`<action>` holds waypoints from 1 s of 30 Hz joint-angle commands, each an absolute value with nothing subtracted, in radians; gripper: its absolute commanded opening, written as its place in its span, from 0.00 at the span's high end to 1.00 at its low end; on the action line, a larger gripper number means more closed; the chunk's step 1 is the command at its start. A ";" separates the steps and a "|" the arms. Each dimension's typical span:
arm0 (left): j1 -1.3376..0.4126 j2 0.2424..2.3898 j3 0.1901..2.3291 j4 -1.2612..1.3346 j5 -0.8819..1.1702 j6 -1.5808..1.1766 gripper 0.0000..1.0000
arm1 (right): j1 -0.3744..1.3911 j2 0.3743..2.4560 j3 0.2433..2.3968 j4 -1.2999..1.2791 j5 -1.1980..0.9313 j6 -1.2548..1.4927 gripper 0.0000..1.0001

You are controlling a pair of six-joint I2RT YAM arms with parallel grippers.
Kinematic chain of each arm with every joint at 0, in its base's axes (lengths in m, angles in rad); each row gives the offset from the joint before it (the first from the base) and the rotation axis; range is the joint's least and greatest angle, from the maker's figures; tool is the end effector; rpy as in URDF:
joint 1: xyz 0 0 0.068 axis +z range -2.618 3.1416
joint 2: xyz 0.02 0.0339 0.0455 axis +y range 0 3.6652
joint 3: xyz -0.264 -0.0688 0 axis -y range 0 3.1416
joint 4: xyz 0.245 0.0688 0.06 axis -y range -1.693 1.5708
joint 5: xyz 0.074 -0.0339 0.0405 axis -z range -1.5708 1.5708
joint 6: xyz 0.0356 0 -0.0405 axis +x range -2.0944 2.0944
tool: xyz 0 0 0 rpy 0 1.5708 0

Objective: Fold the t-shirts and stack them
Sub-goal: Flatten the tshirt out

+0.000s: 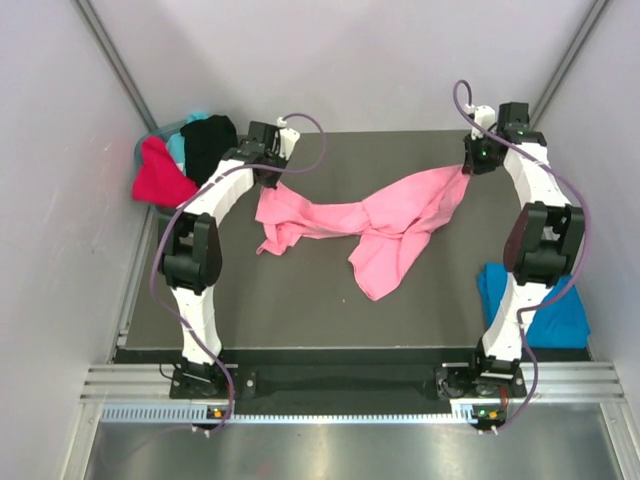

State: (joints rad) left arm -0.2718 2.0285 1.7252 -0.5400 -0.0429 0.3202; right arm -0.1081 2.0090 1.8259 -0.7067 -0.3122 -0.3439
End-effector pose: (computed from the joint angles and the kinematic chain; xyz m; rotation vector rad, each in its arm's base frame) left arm 0.4447 -0.1224 0.2526 0.6854 2.3151 0.0740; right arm 0.4503 -0.0379 0.2831 -0.4164 2.3744 0.1781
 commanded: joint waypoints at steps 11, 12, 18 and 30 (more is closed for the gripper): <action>-0.356 2.003 1.741 -0.477 -0.015 0.318 1.00 | -0.104 1.959 1.821 -0.894 -0.416 -0.472 0.65; -0.360 2.000 1.738 -0.480 -0.015 0.313 1.00 | -0.104 1.970 1.880 -0.914 -0.426 -0.491 0.64; -0.380 1.983 1.703 -0.486 -0.015 0.302 1.00 | -0.008 2.167 2.245 -1.117 -0.560 -0.627 0.62; -0.379 1.827 1.543 -0.492 -0.077 0.295 1.00 | 0.244 2.381 2.312 -0.948 -0.575 -0.555 0.64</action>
